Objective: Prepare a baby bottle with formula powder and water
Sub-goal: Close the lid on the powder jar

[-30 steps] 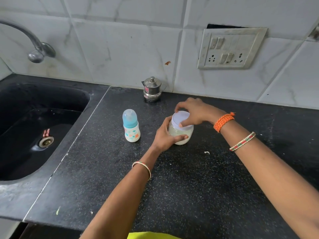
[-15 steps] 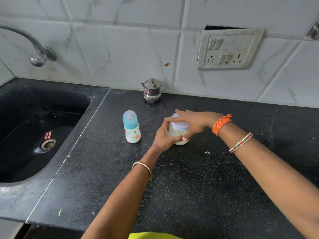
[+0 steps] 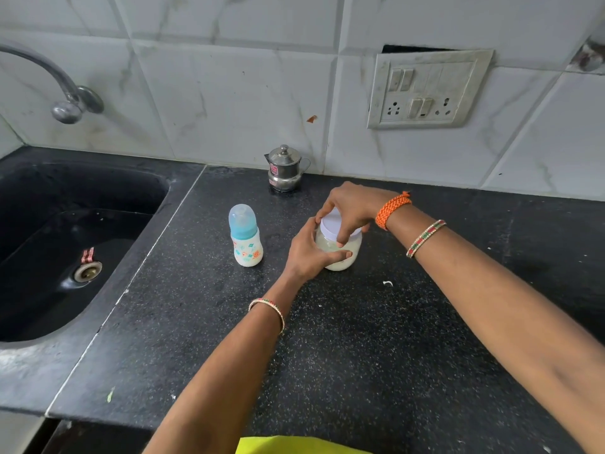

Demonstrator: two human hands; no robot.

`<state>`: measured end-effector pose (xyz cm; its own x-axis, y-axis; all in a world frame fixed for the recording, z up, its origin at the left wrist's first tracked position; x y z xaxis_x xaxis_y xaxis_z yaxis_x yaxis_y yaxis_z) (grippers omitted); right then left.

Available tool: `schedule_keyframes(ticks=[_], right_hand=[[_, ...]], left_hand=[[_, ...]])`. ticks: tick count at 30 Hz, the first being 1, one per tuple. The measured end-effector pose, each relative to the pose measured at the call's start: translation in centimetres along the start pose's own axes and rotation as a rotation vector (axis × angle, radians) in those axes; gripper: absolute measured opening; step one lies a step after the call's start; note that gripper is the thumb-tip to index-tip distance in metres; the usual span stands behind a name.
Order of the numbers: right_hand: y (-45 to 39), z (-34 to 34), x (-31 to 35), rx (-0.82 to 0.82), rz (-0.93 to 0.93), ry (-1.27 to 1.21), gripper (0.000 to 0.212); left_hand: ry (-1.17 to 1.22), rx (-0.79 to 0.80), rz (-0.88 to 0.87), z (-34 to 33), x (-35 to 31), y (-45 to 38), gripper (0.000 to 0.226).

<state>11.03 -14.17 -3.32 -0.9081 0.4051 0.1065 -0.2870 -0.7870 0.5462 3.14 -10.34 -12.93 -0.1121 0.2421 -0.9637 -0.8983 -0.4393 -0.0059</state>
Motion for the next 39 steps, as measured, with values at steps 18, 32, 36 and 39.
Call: schedule_keyframes(ticks=[18, 32, 36, 39], right_hand=[[-3.1, 3.8, -8.9, -0.336, 0.008, -0.413, 0.067], [-13.0, 6.9, -12.1, -0.216, -0.076, -0.203, 0.085], [-10.3, 6.2, -10.4, -0.313, -0.149, -0.152, 0.091], [-6.7, 4.2, -5.8, -0.478, -0.029, -0.256, 0.076]], left_hand=[[0.375, -0.067, 0.26, 3.8, 2.2, -3.5, 0.042], [0.418, -0.063, 0.269, 6.0, 0.3, -11.3, 0.038], [0.464, 0.005, 0.12, 7.7, -5.4, -9.5, 0.033], [0.529, -0.069, -0.003, 11.4, -8.4, -6.6, 0.027]])
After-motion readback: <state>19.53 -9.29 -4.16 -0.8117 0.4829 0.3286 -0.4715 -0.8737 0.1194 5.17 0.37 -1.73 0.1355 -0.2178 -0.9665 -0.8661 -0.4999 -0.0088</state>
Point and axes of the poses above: each hand's wrist, its own y-axis away from the middle knuckle, its own z-axis out of the back of the hand, x = y × z, the point moved 7 cm from there along -y, towards the middle knuckle, and after that the axes turned 11 degrees about x, right-handed, at the moved point
